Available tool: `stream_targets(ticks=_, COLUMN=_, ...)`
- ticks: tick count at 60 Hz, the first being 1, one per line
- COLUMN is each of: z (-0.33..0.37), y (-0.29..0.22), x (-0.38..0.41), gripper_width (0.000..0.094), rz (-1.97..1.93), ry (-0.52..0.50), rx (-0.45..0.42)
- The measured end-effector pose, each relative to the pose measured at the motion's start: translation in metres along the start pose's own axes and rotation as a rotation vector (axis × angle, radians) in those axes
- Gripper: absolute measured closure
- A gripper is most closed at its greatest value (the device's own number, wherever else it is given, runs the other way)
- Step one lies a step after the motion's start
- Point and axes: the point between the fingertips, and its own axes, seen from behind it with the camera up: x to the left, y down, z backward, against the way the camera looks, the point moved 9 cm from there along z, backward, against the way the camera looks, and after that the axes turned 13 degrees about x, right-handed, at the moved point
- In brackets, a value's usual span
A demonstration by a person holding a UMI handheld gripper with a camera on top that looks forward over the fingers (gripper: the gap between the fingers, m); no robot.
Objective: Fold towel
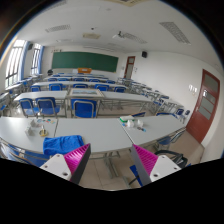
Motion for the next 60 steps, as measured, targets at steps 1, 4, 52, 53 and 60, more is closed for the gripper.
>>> stream_targets(ticks=1, z=0.014, y=0.001, x=0.004, gripper_width=0.0088, rz=0.0, ry=0.002, rx=0.007)
stream_targets(ticks=4, z=0.0, y=0.006, x=0.002, gripper_width=0.0088, rz=0.003, ry=0.007, rx=0.021)
stream_targets(ticks=52, z=-0.188, y=0.061, x=0.403, gripper_width=0.0092, rz=0.258, ry=-0.4, rx=0.151)
stream_targets(ticks=53, z=-0.195, y=0.06, x=0.406, gripper_width=0.0093, rz=0.264, ry=-0.397, rx=0.152)
stream_targets(ticks=60, z=-0.241, y=0.064, x=0.422, gripper_width=0.0107, rz=0.297, ry=-0.383, rx=0.206)
